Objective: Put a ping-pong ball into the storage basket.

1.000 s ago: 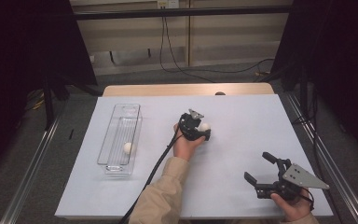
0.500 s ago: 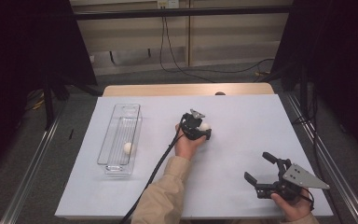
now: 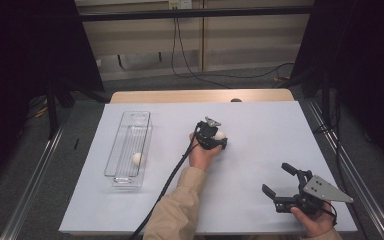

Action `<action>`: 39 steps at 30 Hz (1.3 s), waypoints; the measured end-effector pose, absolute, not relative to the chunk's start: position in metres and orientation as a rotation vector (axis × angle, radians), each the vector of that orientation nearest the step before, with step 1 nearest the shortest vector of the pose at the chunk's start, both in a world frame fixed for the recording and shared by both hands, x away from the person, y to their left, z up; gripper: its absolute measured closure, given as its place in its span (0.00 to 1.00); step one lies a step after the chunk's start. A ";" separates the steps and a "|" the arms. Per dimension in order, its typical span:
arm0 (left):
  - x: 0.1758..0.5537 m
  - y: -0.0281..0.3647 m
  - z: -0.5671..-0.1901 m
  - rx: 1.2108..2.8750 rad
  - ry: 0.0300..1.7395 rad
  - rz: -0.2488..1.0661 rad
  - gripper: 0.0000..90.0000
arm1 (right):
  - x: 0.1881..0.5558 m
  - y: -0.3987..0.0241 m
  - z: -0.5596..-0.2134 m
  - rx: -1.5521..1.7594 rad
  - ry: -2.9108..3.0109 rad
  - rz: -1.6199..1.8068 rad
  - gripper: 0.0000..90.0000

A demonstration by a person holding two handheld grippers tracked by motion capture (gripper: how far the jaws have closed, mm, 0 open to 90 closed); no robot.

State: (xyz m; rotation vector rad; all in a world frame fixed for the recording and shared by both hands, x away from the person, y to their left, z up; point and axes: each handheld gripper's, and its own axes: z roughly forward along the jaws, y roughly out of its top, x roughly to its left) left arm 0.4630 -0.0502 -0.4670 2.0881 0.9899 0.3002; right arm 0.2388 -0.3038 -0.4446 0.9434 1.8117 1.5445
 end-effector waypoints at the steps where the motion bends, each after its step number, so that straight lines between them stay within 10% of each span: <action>1: 0.463 -0.050 -0.467 2.088 0.992 0.300 0.48 | 0.239 -0.304 -0.445 0.941 1.811 1.544 0.05; 39: 0.465 -0.051 -0.469 2.097 0.999 0.317 0.56 | 0.239 -0.303 -0.445 0.938 1.816 1.543 0.05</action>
